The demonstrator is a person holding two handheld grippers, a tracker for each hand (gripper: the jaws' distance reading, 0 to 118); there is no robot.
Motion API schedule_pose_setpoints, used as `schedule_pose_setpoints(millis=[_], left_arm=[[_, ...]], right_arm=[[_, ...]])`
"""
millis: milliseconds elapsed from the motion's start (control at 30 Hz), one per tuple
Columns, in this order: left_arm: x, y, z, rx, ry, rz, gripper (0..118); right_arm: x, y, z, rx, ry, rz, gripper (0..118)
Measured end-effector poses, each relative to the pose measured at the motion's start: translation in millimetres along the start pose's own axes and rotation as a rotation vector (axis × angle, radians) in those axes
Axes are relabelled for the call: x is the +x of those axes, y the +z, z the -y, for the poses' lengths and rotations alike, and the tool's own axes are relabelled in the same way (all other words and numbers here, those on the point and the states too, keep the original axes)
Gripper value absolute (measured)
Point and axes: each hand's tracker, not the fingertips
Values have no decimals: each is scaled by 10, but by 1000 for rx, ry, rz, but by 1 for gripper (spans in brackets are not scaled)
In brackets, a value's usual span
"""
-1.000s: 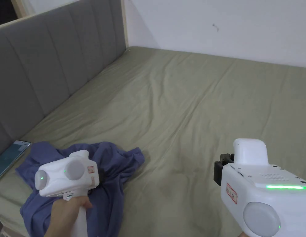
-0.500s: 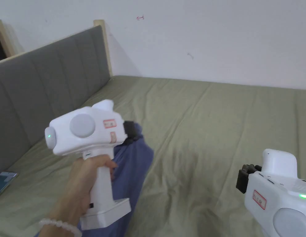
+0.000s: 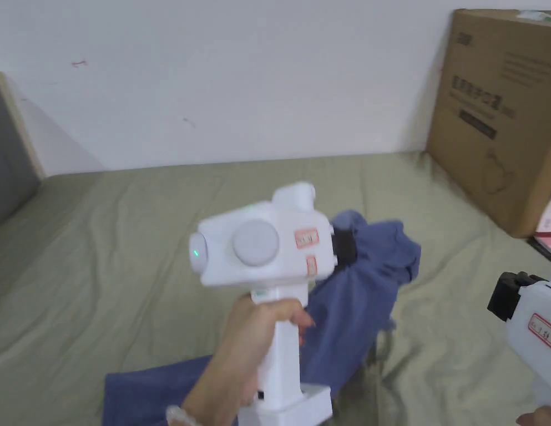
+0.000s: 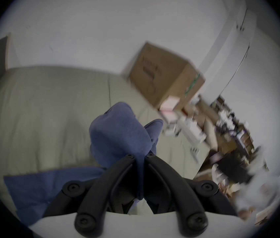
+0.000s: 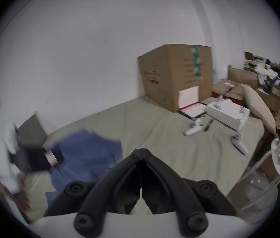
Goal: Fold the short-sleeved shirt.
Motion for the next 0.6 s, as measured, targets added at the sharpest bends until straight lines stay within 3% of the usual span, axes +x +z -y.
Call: schedule_pose_setpoints(millis=[133, 200, 333, 367, 533, 567, 600], left_arm=[[-74, -886, 869, -274, 29, -54, 5], [-191, -1167, 1244, -378, 58, -52, 13], [-204, -1227, 1563, -432, 23, -73, 99], [-181, -1176, 1532, -424, 3, -47, 108], [-112, -728, 1204, -316, -58, -27, 109], [-125, -597, 1118, -287, -54, -38, 106], [-185, -458, 1063, -262, -39, -54, 94]], right_arm=[[402, -30, 92, -42, -78, 78, 0], [519, -46, 166, -63, -84, 95, 0], [558, -107, 306, -106, -65, 121, 0], [546, -125, 331, -114, -67, 119, 0], [239, -124, 391, -143, -33, 61, 0], [164, -114, 399, -143, -11, 43, 0], [84, -105, 406, -142, 11, 30, 0]])
